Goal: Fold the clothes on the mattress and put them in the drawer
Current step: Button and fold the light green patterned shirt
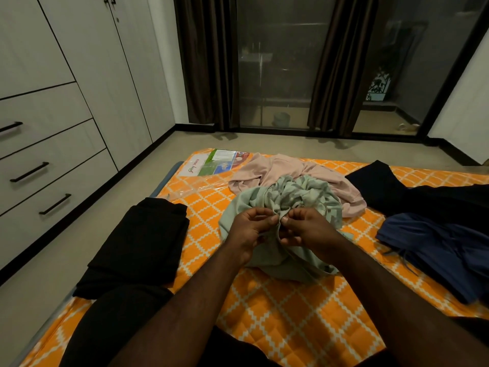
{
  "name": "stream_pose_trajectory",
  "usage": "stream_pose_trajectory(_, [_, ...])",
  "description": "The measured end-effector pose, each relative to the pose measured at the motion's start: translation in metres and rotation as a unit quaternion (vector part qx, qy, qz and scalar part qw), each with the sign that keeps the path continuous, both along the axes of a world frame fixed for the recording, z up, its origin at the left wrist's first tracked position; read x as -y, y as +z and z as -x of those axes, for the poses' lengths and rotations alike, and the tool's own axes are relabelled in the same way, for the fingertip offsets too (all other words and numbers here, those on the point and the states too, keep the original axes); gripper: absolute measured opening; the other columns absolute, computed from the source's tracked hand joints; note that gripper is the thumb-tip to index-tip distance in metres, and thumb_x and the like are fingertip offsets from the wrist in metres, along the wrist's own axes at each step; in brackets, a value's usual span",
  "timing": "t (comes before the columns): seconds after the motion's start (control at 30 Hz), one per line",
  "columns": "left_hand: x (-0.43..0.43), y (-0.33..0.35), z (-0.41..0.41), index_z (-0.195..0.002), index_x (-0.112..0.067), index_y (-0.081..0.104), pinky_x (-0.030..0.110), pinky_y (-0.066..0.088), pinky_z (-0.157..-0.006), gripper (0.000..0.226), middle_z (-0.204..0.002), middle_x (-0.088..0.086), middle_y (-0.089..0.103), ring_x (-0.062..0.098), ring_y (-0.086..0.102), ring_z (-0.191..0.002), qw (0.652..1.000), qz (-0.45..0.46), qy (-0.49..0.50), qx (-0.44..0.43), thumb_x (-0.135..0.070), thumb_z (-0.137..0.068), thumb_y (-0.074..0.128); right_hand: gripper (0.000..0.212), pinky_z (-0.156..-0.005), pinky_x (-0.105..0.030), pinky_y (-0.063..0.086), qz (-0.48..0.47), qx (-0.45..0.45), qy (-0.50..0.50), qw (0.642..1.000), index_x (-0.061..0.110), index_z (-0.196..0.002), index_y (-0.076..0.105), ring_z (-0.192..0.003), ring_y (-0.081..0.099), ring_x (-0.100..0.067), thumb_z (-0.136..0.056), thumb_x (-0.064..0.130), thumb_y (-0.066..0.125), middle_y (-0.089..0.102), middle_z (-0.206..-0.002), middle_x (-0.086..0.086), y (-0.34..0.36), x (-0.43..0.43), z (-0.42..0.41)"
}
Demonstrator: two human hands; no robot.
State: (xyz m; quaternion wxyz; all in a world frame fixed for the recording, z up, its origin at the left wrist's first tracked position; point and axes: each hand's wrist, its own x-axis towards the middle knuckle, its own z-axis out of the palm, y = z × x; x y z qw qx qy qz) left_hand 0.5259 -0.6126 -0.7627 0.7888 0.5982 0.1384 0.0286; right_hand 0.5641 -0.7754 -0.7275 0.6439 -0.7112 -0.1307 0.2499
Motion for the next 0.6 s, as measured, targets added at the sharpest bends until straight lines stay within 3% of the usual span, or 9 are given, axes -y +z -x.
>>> stream_pose_trajectory(0.1, [0.007, -0.001, -0.003, -0.083, -0.014, 0.071, 0.03, 0.053, -0.065, 0.02, -0.081, 0.002, 0.074, 0.013, 0.069, -0.078, 0.984, -0.12, 0.101, 0.083, -0.027, -0.079, 0.085, 0.023, -0.071, -0.042, 0.061, 0.032, 0.04, -0.078, 0.996, 0.001, -0.085, 0.065, -0.069, 0.068, -0.025, -0.104, 0.011, 0.056, 0.069, -0.078, -0.018, -0.007, -0.009, 0.001])
stream_pose_trajectory(0.2, [0.017, -0.002, -0.004, -0.081, -0.015, 0.074, 0.034, 0.058, -0.069, 0.023, -0.075, 0.0, 0.073, 0.012, 0.07, -0.073, 0.961, -0.225, 0.097, 0.126, -0.035, -0.079, 0.085, 0.022, -0.065, -0.05, 0.059, 0.081, 0.136, -0.129, 0.979, 0.004, -0.083, 0.066, -0.068, 0.069, -0.033, -0.101, 0.015, 0.06, 0.071, -0.074, -0.017, -0.017, -0.015, 0.002])
stream_pose_trajectory(0.37, [0.016, -0.009, -0.008, -0.081, -0.015, 0.075, 0.041, 0.06, -0.072, 0.015, -0.075, 0.0, 0.074, 0.015, 0.071, -0.074, 0.952, -0.258, 0.124, 0.111, -0.028, -0.086, 0.079, 0.022, -0.065, -0.048, 0.058, 0.164, 0.23, -0.167, 0.945, 0.017, -0.079, 0.065, -0.067, 0.067, -0.021, -0.099, 0.026, 0.062, 0.068, -0.07, -0.002, -0.024, -0.022, 0.007])
stream_pose_trajectory(0.5, [0.017, -0.009, -0.011, -0.072, -0.023, 0.064, 0.027, 0.047, -0.06, 0.025, -0.066, -0.006, 0.064, 0.008, 0.061, -0.062, 0.936, -0.311, 0.133, 0.094, -0.027, -0.096, 0.067, 0.021, -0.068, -0.046, 0.059, 0.161, 0.222, -0.147, 0.95, 0.02, -0.08, 0.067, -0.069, 0.069, -0.019, -0.099, 0.026, 0.063, 0.07, -0.071, 0.0, -0.023, -0.025, 0.007])
stream_pose_trajectory(0.6, [0.016, -0.01, -0.014, -0.07, -0.02, 0.057, 0.027, 0.04, -0.059, 0.033, -0.06, -0.008, 0.056, 0.006, 0.053, -0.057, 0.954, -0.276, 0.099, 0.068, -0.028, -0.102, 0.058, 0.024, -0.069, -0.047, 0.058, 0.053, 0.12, -0.11, 0.985, 0.012, -0.081, 0.066, -0.071, 0.067, -0.028, -0.103, 0.019, 0.059, 0.069, -0.074, -0.011, -0.019, -0.026, 0.008])
